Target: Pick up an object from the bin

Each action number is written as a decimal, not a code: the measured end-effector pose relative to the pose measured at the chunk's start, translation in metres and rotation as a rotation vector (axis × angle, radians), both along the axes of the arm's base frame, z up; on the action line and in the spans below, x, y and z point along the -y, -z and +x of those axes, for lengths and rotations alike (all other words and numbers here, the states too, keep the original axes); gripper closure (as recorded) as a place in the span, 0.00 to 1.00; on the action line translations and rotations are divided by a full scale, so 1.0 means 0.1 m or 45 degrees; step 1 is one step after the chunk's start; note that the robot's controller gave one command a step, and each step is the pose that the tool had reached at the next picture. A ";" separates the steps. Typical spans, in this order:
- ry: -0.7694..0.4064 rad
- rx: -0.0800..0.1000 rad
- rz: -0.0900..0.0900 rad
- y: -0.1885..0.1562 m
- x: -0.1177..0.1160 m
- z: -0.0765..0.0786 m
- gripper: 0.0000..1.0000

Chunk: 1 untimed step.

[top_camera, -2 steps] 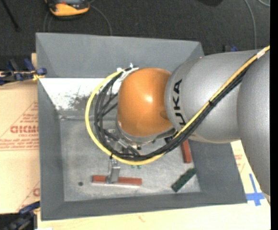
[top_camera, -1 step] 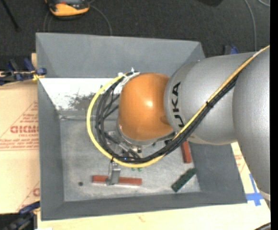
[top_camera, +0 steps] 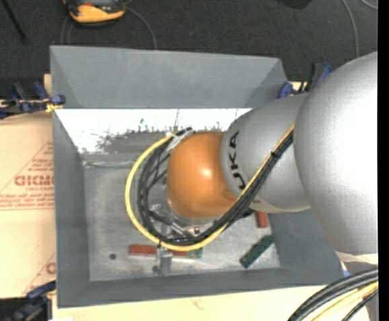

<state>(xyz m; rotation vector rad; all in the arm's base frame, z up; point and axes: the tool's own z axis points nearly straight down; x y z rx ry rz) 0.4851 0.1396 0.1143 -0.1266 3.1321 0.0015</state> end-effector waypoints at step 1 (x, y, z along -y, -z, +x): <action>-0.423 -0.003 -0.002 0.44 0.33 0.14 1.00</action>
Offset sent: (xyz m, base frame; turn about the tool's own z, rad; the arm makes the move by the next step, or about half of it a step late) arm 0.0000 0.0000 0.0000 0.0000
